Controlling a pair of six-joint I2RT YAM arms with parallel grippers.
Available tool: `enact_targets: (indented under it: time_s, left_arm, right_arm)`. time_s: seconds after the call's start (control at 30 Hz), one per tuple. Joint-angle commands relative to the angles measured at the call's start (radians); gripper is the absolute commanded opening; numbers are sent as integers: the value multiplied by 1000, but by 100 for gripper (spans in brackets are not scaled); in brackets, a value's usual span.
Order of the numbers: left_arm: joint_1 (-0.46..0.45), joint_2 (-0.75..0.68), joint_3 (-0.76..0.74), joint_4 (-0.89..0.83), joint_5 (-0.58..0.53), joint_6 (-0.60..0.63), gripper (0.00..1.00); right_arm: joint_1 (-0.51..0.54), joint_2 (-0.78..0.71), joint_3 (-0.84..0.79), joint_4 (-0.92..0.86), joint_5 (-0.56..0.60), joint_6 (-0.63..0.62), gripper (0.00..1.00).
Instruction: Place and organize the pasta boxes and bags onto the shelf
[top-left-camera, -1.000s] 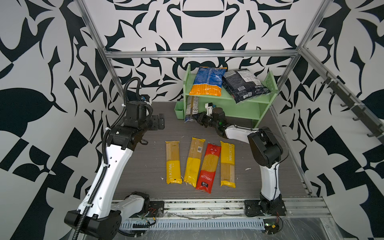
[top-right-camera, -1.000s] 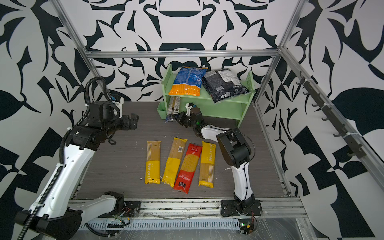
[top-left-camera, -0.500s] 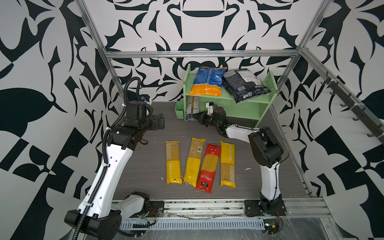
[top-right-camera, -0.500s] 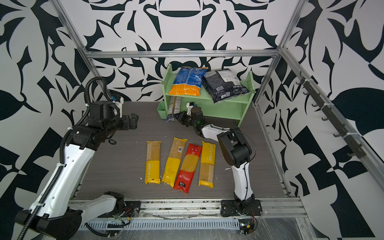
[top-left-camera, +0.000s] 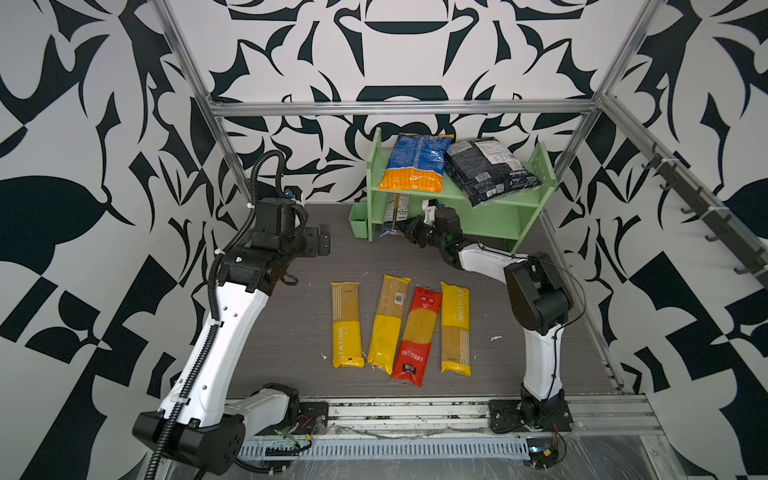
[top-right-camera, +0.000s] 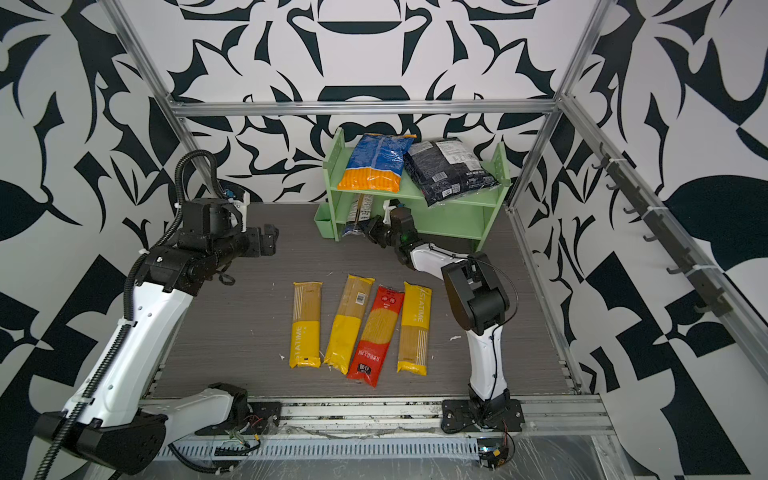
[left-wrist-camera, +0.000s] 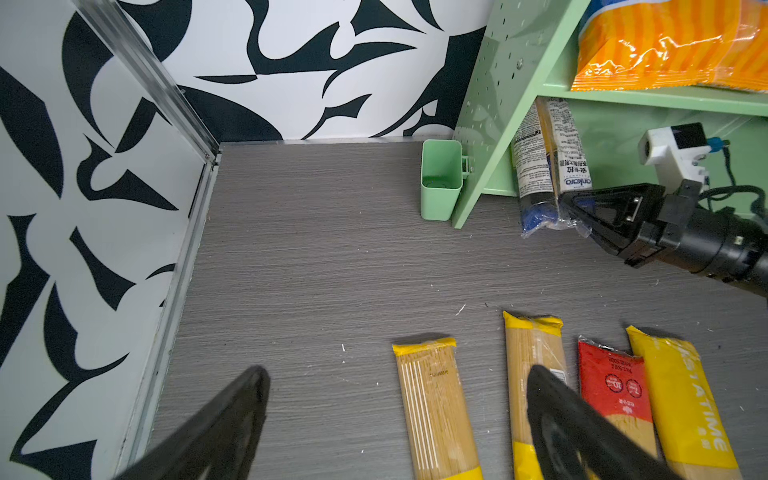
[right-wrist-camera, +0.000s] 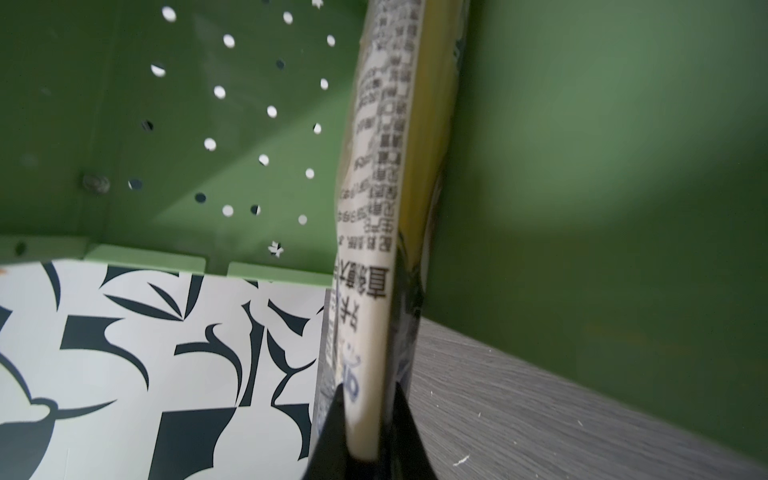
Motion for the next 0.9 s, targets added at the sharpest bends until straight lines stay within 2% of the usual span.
enact_targets:
  time_s: [0.0, 0.13, 0.3, 0.33, 0.57, 0.87]
  left_arm:
    - [2, 0, 25, -1, -9, 7, 99]
    - [2, -6, 18, -2, -15, 6, 99]
    - [3, -22, -7, -1, -33, 0, 99]
    - [2, -22, -10, -1, -36, -1, 99]
    - [3, -28, -31, 16, -23, -17, 99]
    - [2, -33, -64, 51, 3, -39, 99]
  right_arm:
    - [-7, -13, 137, 156, -15, -47, 0]
    - [-7, 26, 182, 145, -24, -19, 12]
    - [-6, 35, 183, 113, -26, -7, 39]
    - [-6, 31, 172, 109, -25, -5, 41]
    - [-6, -53, 77, 47, -14, -43, 52]
    - [-5, -166, -19, -117, -10, -105, 58]
